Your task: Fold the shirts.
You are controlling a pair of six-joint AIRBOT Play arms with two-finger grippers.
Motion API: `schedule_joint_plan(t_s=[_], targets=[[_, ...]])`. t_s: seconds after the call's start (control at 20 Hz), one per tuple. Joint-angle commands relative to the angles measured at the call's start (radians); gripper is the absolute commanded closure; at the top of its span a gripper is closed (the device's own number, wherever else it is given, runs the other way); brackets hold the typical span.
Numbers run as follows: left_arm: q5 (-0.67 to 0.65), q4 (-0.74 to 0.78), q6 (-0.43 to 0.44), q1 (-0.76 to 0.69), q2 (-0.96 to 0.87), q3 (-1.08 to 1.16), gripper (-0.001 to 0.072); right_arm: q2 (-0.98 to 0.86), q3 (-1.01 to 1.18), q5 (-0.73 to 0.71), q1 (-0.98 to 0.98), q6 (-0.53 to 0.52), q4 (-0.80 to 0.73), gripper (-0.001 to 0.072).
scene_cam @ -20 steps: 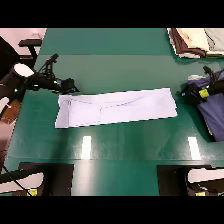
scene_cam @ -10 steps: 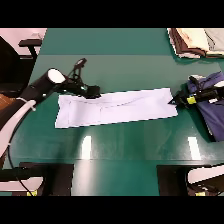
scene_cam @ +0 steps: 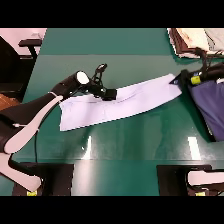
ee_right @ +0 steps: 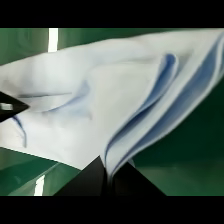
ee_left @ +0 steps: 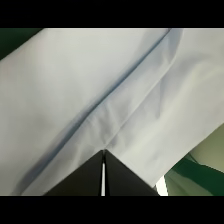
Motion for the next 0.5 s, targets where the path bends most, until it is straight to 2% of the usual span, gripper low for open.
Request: schedule_joint_plan(t_s=[0.0,0.15,0.45], targets=[[-0.02,-0.004,-0.004,-0.029,-0.08,0.084,0.0679,0.121,0.087,-0.005,0.086,0.054,0.003,0.0698],[-0.02,0.001,-0.002,-0.061,-0.118,0.117,0.068,0.159,0.147,-0.014,0.185,0.107,0.004,0.0697],[0.005,0.009,-0.003,-0.09,-0.15,0.127,0.068,0.162,0.202,-0.061,0.378,0.108,0.055,0.0697]])
